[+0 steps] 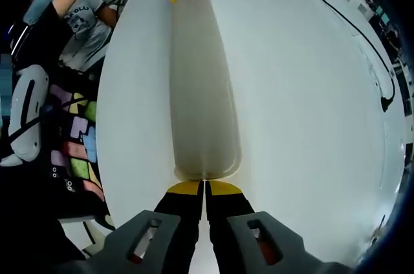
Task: Arrange the utensils inside the cutlery case until each visible utensil rests in its matching compartment.
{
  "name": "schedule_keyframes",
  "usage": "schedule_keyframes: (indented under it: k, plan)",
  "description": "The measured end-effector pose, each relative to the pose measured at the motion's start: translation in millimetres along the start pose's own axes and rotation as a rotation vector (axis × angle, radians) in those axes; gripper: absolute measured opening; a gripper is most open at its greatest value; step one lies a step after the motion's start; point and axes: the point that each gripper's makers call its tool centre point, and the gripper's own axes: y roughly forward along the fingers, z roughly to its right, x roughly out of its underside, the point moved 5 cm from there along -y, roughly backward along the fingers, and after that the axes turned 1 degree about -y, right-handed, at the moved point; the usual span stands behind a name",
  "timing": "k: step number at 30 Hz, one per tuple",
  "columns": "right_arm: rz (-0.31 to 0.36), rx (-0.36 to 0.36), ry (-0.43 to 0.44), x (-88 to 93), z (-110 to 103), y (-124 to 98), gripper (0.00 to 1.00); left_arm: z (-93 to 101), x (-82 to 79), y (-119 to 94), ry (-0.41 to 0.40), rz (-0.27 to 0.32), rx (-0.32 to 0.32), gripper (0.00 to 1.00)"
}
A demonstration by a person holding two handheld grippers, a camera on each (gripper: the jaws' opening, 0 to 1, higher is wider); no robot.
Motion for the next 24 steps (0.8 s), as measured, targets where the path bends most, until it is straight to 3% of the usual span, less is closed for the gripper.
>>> schedule_keyframes:
  k: [4,11,18,20,22,24]
  plan:
    - [0.014,0.000,0.006,-4.1,0.8,-1.2,0.00,-0.7,-1.5,2.6,0.014,0.008,0.004,0.16]
    - [-0.021,0.000,-0.014,-3.8,0.7,1.0,0.00,-2.5,-0.4,3.3,0.027,0.023,0.013,0.15]
    - [-0.024,0.013,-0.013,-4.5,2.0,-0.4,0.00,-1.1,0.6,4.3,0.030,0.015,0.017,0.15]
    - [-0.030,0.012,-0.003,-1.5,0.9,-1.5,0.02,-2.7,5.3,-0.2,0.031,-0.015,-0.003,0.15]
    - [-0.049,0.056,-0.021,5.7,4.2,-6.4,0.02,-3.7,7.3,-6.7,0.041,-0.008,-0.026,0.16]
    - [-0.022,0.100,-0.053,8.3,8.0,-20.6,0.03,-4.8,13.4,-16.9,0.008,-0.035,-0.057,0.16]
